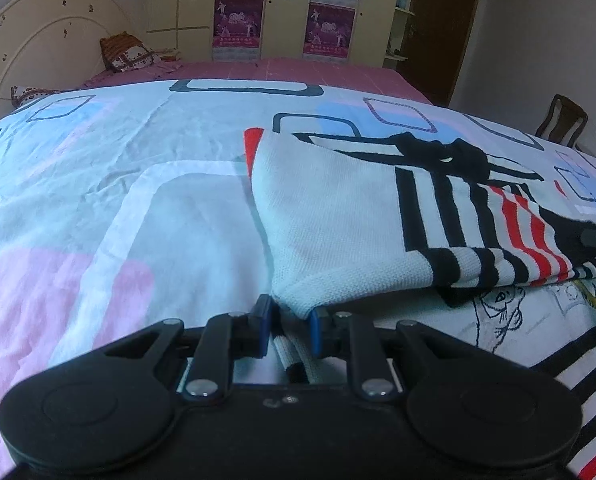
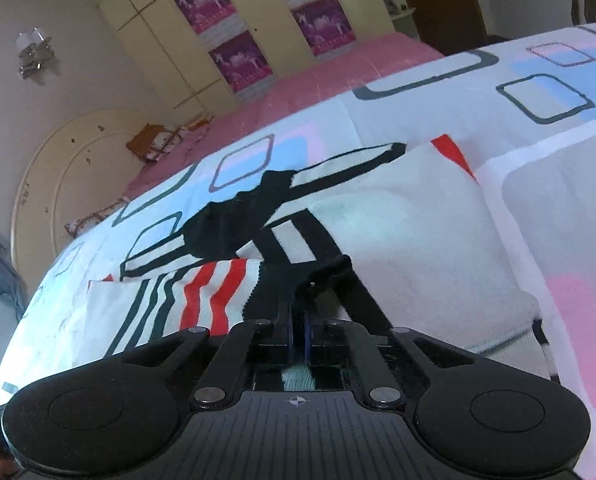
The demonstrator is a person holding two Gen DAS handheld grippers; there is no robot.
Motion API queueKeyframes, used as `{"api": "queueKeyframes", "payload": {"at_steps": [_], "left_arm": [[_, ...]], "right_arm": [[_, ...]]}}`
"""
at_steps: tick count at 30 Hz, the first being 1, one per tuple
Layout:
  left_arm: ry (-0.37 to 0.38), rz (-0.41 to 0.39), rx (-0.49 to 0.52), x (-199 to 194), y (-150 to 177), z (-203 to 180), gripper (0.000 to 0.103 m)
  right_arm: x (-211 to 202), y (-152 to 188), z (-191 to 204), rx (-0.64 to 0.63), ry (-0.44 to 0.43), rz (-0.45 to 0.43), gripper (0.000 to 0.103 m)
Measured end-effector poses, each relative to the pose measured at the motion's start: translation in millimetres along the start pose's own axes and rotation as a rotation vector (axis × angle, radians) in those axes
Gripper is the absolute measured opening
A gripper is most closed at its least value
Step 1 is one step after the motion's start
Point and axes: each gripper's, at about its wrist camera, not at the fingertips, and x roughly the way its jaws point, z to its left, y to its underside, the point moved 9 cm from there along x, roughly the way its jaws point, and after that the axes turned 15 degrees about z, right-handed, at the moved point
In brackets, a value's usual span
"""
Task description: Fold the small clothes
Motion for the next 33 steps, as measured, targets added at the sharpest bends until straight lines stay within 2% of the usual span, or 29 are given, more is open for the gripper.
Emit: {"api": "queueKeyframes", "payload": {"at_steps": [3, 5, 6, 9, 10, 12, 14, 15, 17, 18, 20, 24, 26, 29, 31, 33], "left_arm": [[0.000, 0.014, 0.014, 1, -1, -1, 0.021], [0.020, 0.023, 0.017, -3, 1, 0, 0.029], [0.044, 0.020, -0.001, -11, 4, 3, 0.037], [0.099, -0.093, -0.055, -50, 6, 1, 0.060], [0.104, -0.127, -0.053, -58, 4, -4, 0.062], [0.120, -0.182, -0.035, -64, -6, -22, 0.064], [0.152, -0.184, -0.012, -52, -18, -41, 0.065], [0.153, -0.164, 0.004, -40, -22, -50, 0.067], [0.116, -0.037, -0.002, -4, -16, -54, 0.064], [0.110, -0.003, 0.003, 8, -11, -55, 0.064], [0.095, -0.013, 0.048, 5, -10, -58, 0.064], [0.138, -0.060, 0.039, -8, -28, -55, 0.065], [0.145, -0.064, 0.048, -3, -47, -58, 0.065], [0.137, -0.070, 0.076, 16, -77, -65, 0.067], [0.097, -0.066, 0.068, 25, -88, -58, 0.066], [0.108, -0.052, 0.065, 33, -98, -48, 0.066]], "right_arm": [[18, 5, -6, -0.011, 0.049, 0.036, 0.004], [17, 6, -7, -0.011, 0.063, 0.050, 0.004], [16, 5, -6, -0.016, 0.077, 0.053, 0.005], [-10, 2, 2, -0.065, 0.138, -0.016, 0.008], [-18, 2, 10, -0.102, 0.136, -0.046, 0.008], [-17, 2, 25, -0.165, 0.144, -0.049, 0.008], [-2, 5, 38, -0.225, 0.171, -0.027, 0.008], [7, 7, 41, -0.239, 0.181, -0.008, 0.008], [33, 18, 32, -0.238, 0.250, 0.089, 0.008], [36, 20, 31, -0.245, 0.257, 0.083, 0.008], [34, 20, 34, -0.271, 0.277, 0.090, 0.008], [19, 1, 32, -0.231, 0.243, 0.012, 0.008], [23, -13, 34, -0.223, 0.227, 0.005, 0.008], [39, -31, 54, -0.280, 0.186, 0.011, 0.008], [49, -39, 65, -0.304, 0.182, 0.018, 0.008], [58, -46, 68, -0.298, 0.192, 0.025, 0.008]]}}
